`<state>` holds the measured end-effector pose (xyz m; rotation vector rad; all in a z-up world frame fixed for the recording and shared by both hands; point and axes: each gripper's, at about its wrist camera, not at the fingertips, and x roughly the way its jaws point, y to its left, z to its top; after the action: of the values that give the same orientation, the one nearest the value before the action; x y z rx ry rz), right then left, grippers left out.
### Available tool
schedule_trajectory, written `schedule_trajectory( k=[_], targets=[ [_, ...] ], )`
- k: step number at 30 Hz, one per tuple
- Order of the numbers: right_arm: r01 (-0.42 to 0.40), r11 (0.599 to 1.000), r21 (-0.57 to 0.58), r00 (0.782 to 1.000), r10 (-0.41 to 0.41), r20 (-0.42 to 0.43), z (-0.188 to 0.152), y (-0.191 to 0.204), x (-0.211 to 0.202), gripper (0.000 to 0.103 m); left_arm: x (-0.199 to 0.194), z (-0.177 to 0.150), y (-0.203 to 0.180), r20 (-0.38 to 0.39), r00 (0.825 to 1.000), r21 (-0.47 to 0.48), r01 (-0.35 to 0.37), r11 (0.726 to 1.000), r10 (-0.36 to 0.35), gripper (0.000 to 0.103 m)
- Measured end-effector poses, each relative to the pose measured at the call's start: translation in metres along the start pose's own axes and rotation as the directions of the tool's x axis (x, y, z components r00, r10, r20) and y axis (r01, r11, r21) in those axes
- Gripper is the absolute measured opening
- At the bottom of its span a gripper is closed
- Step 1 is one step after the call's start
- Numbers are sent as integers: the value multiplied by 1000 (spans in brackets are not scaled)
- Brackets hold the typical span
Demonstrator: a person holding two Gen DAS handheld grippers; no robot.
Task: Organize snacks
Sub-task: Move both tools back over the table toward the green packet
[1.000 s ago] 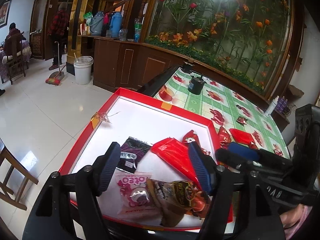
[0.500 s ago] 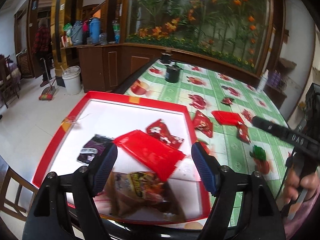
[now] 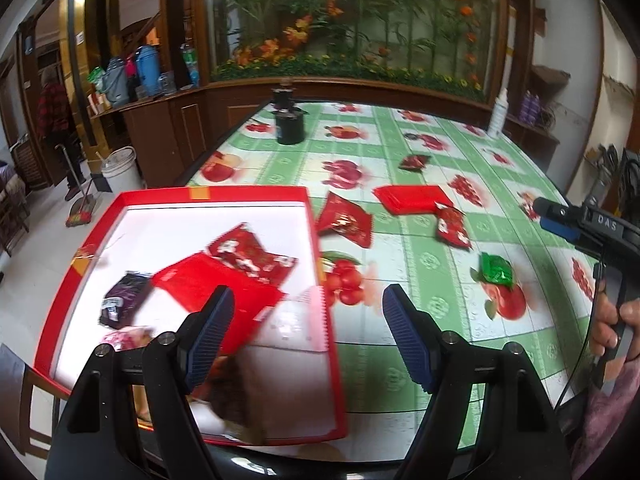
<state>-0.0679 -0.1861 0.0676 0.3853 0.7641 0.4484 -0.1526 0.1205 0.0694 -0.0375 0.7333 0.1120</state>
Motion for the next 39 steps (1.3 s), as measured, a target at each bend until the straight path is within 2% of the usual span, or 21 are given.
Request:
schedule_trajectory(
  k=[8,19,24,28,31,35,39],
  targets=[
    [-19,998,68,1000,21,-24,-3,-24,7,57,13,-2,-31,-40,999,73,10,997,-7,77],
    [4,999,50,996,0,-84,-7,-27,17,57,24,-6,-31,-70,998,63,7,998,-2,77],
    [4,1000,-25,990,-7,-142,-14,-15,27,57,26,-8,-36,-79,997,72,19,997,-13,77],
    [-15,991,-130,979,-12,-202,-26,7,38,57,29,-10,-39,-88,996,77,23,997,-16,77],
    [3,981,-196,973,-48,-226,-34,20,47,66,29,-10,-40,-92,996,71,26,997,-20,77],
    [38,968,-247,964,-101,-247,-41,26,59,66,30,-9,-45,-97,995,78,32,996,-24,77],
    [85,943,-322,961,-163,-224,-45,32,62,63,31,-9,-54,-102,995,102,33,994,-22,77]
  ],
)
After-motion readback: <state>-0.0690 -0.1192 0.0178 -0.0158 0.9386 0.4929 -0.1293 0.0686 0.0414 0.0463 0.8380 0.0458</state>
